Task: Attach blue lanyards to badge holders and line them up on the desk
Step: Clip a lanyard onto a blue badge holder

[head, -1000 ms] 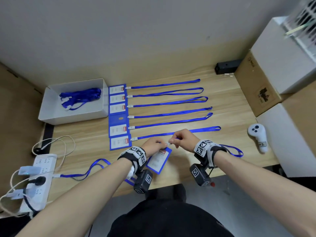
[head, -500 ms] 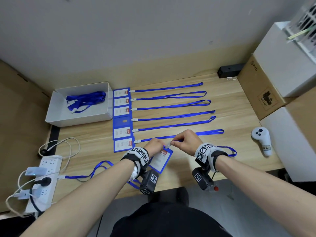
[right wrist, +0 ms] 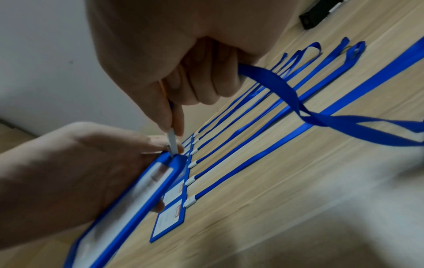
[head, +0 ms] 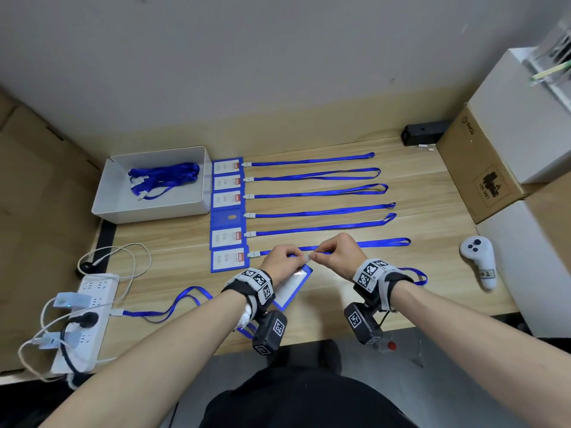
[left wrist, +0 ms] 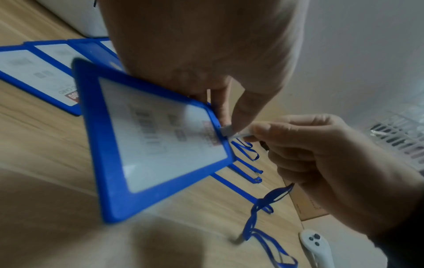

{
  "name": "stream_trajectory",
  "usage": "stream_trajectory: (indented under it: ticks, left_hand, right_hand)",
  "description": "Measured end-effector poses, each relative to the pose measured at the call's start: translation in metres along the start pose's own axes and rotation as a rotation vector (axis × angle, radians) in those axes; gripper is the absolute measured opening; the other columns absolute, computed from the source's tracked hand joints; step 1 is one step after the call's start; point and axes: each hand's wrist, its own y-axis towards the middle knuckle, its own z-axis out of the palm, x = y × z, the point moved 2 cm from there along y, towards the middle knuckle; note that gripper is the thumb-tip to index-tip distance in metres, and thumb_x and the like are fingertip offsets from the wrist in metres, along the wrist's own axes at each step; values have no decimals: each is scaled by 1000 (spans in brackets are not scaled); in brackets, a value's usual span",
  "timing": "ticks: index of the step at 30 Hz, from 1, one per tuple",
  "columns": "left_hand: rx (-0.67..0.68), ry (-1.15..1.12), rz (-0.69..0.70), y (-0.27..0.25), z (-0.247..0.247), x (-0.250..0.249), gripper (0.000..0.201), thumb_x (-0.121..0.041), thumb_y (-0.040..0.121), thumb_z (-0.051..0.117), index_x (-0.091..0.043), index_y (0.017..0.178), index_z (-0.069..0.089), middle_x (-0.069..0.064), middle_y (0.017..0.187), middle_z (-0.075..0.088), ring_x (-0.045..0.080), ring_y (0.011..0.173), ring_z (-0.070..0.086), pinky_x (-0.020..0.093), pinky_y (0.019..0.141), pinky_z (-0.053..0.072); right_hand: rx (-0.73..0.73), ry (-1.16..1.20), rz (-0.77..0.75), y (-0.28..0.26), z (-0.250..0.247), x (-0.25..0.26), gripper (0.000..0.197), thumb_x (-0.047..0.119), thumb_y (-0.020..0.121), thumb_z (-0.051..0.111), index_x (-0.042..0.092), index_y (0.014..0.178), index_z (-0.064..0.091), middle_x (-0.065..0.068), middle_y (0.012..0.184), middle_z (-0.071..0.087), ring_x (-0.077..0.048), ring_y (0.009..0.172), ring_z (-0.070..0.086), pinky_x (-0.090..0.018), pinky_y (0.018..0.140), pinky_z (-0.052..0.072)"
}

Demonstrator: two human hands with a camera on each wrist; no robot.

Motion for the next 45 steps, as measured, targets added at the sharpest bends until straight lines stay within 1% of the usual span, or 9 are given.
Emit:
stream_trajectory:
  ticks: [10, 15, 18, 21, 25, 30, 34, 40, 45]
  left_hand:
    - [14, -67, -109, 5, -3, -2, 12, -24, 86, 67, -15, 79, 64, 3, 76, 61, 20, 74, 56, 28, 69, 44]
    - [-21, -144, -104, 5, -10, 10, 9, -20, 89, 63, -16, 84, 68, 7, 83, 67, 20, 76, 63, 33, 75, 51]
    - [-12, -159, -108, 3, -16, 17, 4, -14, 89, 62, -14, 89, 66, 4, 84, 67, 18, 77, 64, 28, 68, 51]
    - [-34, -117, -58, 5, -23, 27, 8, -6, 89, 64, -13, 93, 66, 7, 88, 68, 17, 78, 65, 29, 73, 54]
    - [23, -118, 50, 2, -25, 34, 14, -7, 93, 63, -9, 107, 65, 6, 93, 68, 13, 83, 65, 17, 65, 53]
    - [34, 127, -5, 9, -31, 61, 14, -10, 91, 63, -15, 102, 69, 3, 103, 70, 18, 101, 65, 35, 91, 53]
    - [14, 90, -46, 16, -45, 66, 19, -9, 91, 60, -16, 105, 70, 3, 112, 68, 18, 107, 62, 32, 96, 50]
    - [121, -183, 112, 12, -55, 19, 21, -26, 98, 54, -11, 95, 69, 4, 86, 73, 11, 71, 64, 23, 62, 45]
    - [71, -99, 188, 18, -60, 12, 16, -18, 96, 57, -7, 94, 68, 1, 70, 66, 12, 61, 59, 24, 59, 47]
  right_hand:
    - [12, -179, -37, -1, 1, 16, 17, 36, 81, 71, 23, 73, 78, 4, 55, 62, -16, 56, 53, -35, 58, 49]
    - [20, -166, -17, -1, 2, 17, 18, 32, 81, 71, 17, 73, 78, 2, 55, 61, -12, 53, 48, -32, 55, 44]
    - [-25, -125, 41, 5, 1, 8, 18, 32, 81, 72, 18, 70, 76, 7, 51, 56, -10, 52, 45, -30, 54, 41]
    - [-16, -56, 85, 9, 4, 2, 20, 30, 79, 75, 17, 64, 74, 9, 45, 48, -12, 49, 38, -29, 53, 37]
    - [34, -159, 98, 7, 14, 6, 23, 37, 79, 75, 18, 66, 74, 8, 45, 51, -11, 47, 40, -26, 50, 36]
    - [-2, -30, 158, 11, 18, 4, 20, 36, 81, 71, 20, 70, 74, 9, 51, 51, -12, 52, 42, -29, 54, 37]
    - [34, 116, 171, 14, 18, 12, 18, 28, 80, 69, 13, 72, 72, 4, 54, 56, -13, 54, 47, -31, 58, 40]
    - [64, 183, 130, 22, 19, 39, 18, 16, 86, 68, 0, 79, 70, -3, 56, 58, -14, 55, 47, -22, 54, 40]
    - [72, 168, 156, 24, 22, 54, 19, 14, 86, 66, -2, 76, 69, -4, 55, 57, -12, 52, 48, -17, 49, 38]
